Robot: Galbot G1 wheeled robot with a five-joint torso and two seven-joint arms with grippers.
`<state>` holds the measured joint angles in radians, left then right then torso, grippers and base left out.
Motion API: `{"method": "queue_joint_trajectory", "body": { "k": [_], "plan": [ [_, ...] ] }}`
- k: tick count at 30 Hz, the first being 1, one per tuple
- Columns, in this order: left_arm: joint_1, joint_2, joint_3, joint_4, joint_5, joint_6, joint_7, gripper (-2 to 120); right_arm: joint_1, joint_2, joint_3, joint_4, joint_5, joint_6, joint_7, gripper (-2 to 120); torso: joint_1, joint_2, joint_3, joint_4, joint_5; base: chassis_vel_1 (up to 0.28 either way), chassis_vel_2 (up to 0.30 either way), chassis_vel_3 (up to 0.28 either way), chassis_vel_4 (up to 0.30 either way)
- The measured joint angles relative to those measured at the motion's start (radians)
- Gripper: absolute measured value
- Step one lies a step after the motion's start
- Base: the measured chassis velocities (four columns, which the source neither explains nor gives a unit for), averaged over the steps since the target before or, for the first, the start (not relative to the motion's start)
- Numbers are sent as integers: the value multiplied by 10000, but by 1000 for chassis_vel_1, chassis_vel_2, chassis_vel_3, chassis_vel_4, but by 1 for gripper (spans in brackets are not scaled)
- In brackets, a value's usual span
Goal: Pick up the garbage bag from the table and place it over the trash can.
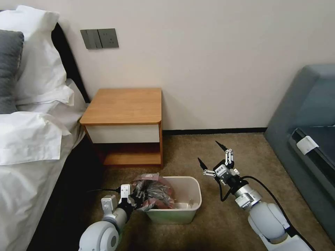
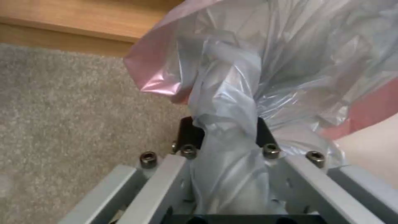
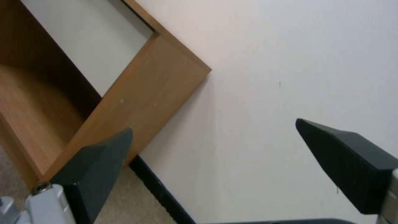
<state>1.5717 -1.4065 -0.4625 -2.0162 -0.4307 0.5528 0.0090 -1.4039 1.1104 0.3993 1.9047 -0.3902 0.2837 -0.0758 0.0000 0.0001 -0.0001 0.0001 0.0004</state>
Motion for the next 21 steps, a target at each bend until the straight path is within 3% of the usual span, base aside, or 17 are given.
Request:
{"method": "queue_joint_trajectory", "body": {
  "k": [8, 14, 17, 19, 21],
  "plan": [
    [52, -48, 43, -120, 180, -128, -94, 8, 53, 5, -116, 53, -8, -62, 0, 100, 0, -1, 1, -1, -8, 0, 0, 0, 0],
    [173, -88, 17, -346, 447, -638, -283, 8, 122, 43, -401, 212, 268, -81, 149, 100, 0, -1, 1, -2, -7, 0, 0, 0, 0],
    [181, -164, -64, -662, 660, -1121, -389, 8, 231, 25, -1142, 635, 2015, -119, 215, 100, 0, -1, 1, -1, -5, 0, 0, 0, 0],
    [178, -168, -70, -682, 684, -1139, -394, 8, 238, 23, -1167, 650, 2062, -122, 217, 100, 0, -1, 1, -1, -5, 0, 0, 0, 0],
    [134, -243, -193, -969, 971, -1426, -431, 8, 395, -66, -1823, 1091, 2960, -409, 203, 100, 0, -1, 1, -1, -5, 0, 0, 0, 0]
  ]
}}
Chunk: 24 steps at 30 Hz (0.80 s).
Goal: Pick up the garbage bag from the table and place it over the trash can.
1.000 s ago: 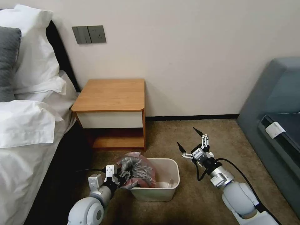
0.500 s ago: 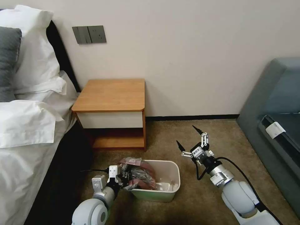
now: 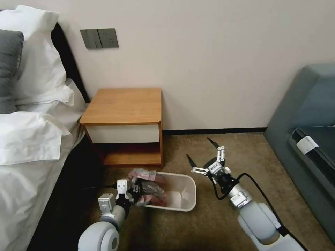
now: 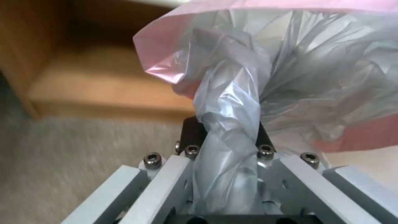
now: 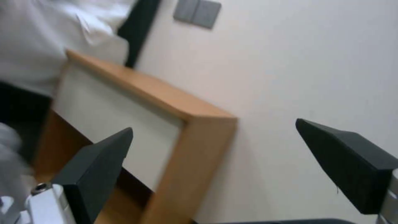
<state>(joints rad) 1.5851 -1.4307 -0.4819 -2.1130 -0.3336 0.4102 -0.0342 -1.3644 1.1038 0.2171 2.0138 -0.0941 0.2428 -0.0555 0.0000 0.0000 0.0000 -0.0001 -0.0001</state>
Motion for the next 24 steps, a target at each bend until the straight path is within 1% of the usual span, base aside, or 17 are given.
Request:
{"method": "queue_joint_trajectory", "body": {
  "k": [2, 4, 6, 8, 9, 11, 14, 24],
  "plan": [
    [-4, -13, -38, -63, 52, -61, -2, 8, 41, -37, -141, 92, 141, -104, -6, 100, 1, 0, 0, -1, 0, 0, 0, 0, 0],
    [-2, -31, -204, -401, 247, -287, -5, 8, 371, -257, -791, 420, 608, -623, -48, 100, 0, 0, 0, 0, 0, 0, 0, 0, 0],
    [-3, -31, -227, -444, 281, -316, -4, 8, 417, -284, -857, 432, 620, -668, -51, 100, 0, 0, 0, 0, 0, 0, 0, 0, 0],
    [-75, -27, -349, -640, 536, -509, 41, 8, 1003, -543, -1550, 449, 557, -991, -213, 100, 0, 0, 0, 1, 2, 0, 0, 0, 0],
    [-75, -27, -349, -640, 536, -509, 41, 8, 1003, -543, -1550, 449, 557, -991, -213, 100, 0, 0, 0, 1, 2, 0, 0, 0, 0],
    [-161, -23, -410, -667, 575, -572, 54, 8, 1370, -687, -1936, 462, 475, -1189, -356, 100, 0, 0, 0, 1, 1, 0, 0, 0, 0],
    [-286, -16, -452, -634, 585, -650, 64, 8, 1991, -865, -2716, 520, 340, -1543, -631, 100, 1, 0, 0, 1, 0, 0, 0, 0, 0],
    [-292, -94, -425, -575, 627, -690, 79, 8, 2741, -770, -3418, 277, 42, -1838, -921, 100, 0, 0, 1, 1, 0, 0, 0, 0, 0]
  ]
}}
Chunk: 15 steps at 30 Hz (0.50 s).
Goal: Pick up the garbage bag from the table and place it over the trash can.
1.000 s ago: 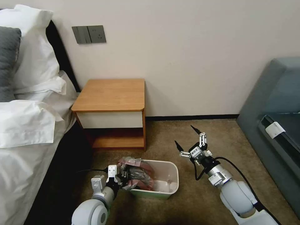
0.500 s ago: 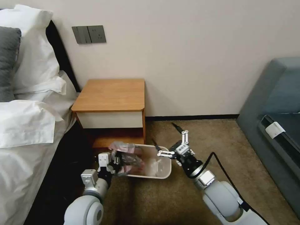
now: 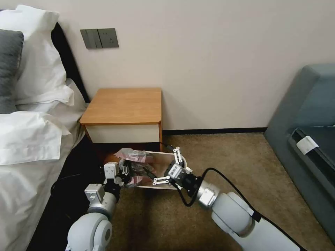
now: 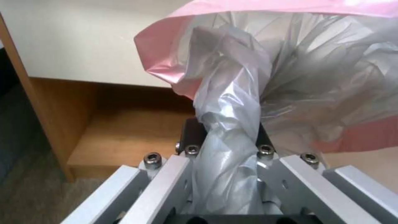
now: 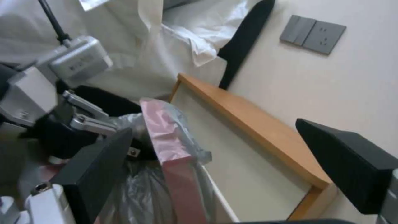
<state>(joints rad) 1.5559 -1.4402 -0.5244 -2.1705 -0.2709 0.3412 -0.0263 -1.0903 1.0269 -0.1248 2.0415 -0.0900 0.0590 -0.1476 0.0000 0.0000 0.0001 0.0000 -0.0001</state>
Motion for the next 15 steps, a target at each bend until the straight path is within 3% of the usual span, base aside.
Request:
{"method": "queue_joint_trajectory", "body": {
  "k": [11, 15],
  "plan": [
    [153, -96, 81, -72, 139, -78, 26, 8, 493, 201, -374, -643, -524, -18, -38, 100, 0, 0, 0, 0, 1, 0, 0, 0, 0],
    [180, -126, 120, -78, 140, -94, 30, 8, 698, 429, -514, -1062, -878, 158, -31, 89, 0, 0, 0, 0, 1, 0, 0, 0, 0]
  ]
}}
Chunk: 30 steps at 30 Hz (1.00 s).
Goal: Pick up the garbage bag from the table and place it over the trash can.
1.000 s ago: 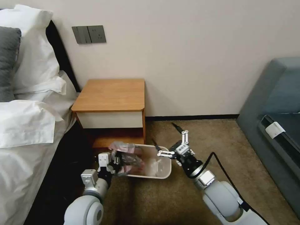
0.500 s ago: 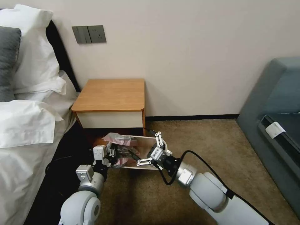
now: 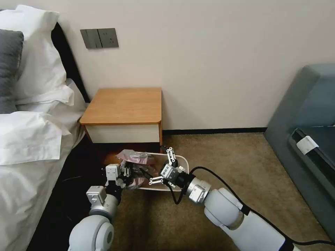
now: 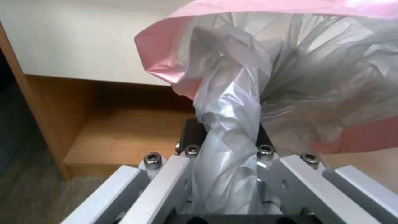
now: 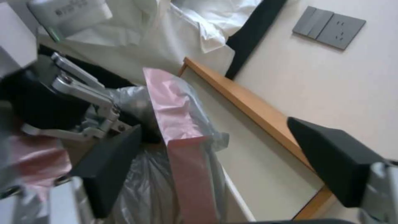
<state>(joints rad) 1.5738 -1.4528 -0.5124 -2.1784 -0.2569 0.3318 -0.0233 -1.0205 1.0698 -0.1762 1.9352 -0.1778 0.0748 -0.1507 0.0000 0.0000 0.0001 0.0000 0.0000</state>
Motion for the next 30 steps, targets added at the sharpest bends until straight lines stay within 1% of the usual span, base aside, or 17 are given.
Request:
{"method": "queue_joint_trajectory", "body": {
  "k": [1, 2, 6, 7, 9, 10, 11, 14, 15, 19, 20, 21, 22, 23, 26, 30],
  "plan": [
    [16, 0, 17, 0, 0, -6, 0, 8, 50, 53, -34, -97, -58, 31, 15, 84, 0, 0, 0, 1, 0, 0, 0, 0, 0],
    [16, 0, 17, 0, 0, -6, 0, 8, 50, 53, -34, -97, -58, 31, 15, 84, 0, 0, 0, 1, 0, 0, 0, 0, 0],
    [55, 14, 36, 43, -2, -37, 1, 8, 145, 142, -128, -305, -159, 104, 47, 65, 0, 0, -1, 0, 0, 0, 0, 0, 0],
    [55, 14, 36, 43, -2, -37, 1, 8, 145, 142, -128, -305, -159, 104, 47, 65, 0, 0, -1, 0, 0, 0, 0, 0, 0],
    [35, 8, 38, 102, -5, -41, 0, 8, 159, 157, -161, -354, -164, 119, 53, 57, 0, 0, -1, 0, 0, 0, 0, 0, 0],
    [-10, 2, 39, 142, -14, -43, 1, 8, 159, 179, -179, -383, -166, 137, 57, 50, 0, 0, -1, 0, 0, 0, 0, 0, 0],
    [-10, 2, 39, 142, -14, -43, 1, 8, 159, 179, -179, -383, -166, 137, 57, 50, 0, 0, -1, 0, 0, 0, 0, 0, 0],
    [-113, 2, 19, 212, -36, -46, 0, 8, 156, 182, -220, -401, -166, 148, 65, 37, 0, 0, -1, 0, 0, 0, 0, 0, 0],
    [-113, 2, 19, 212, -36, -46, 0, 8, 156, 182, -220, -401, -166, 148, 65, 37, 0, 0, -1, 0, 0, 0, 0, 0, 0],
    [-268, -6, -26, 343, -87, -46, -20, 8, 87, 179, -238, -401, -171, 164, 71, 17, 0, 0, -1, -1, 0, 0, 0, 0, 0],
    [-268, -6, -26, 343, -87, -46, -20, 8, 87, 179, -238, -401, -171, 164, 71, 17, 0, 0, -1, -1, 0, 0, 0, 0, 0],
    [-290, -9, -32, 363, -93, -46, -24, 8, 74, 179, -241, -397, -173, 165, 71, 14, 0, 0, -1, -1, 0, 0, 0, 0, 0],
    [-314, -16, -37, 384, -100, -46, -28, 8, 65, 180, -244, -395, -174, 166, 71, 10, 0, 0, -1, -1, 0, 0, 0, 0, 0],
    [-335, -25, -38, 406, -105, -47, -29, 8, 64, 185, -245, -394, -174, 168, 71, 3, 0, 0, -1, -1, 0, 0, 0, 0, 0],
    [-340, -29, -38, 409, -107, -46, -30, 8, 73, 187, -245, -398, -174, 168, 71, 0, 0, 0, -1, -1, 0, 0, 0, 0, 0],
    [-270, -8, -19, 401, -49, -45, -13, 8, 220, 212, -231, -409, -112, 166, 82, 0, 0, 0, -1, 0, 0, 0, 0, 0, 0]
  ]
}}
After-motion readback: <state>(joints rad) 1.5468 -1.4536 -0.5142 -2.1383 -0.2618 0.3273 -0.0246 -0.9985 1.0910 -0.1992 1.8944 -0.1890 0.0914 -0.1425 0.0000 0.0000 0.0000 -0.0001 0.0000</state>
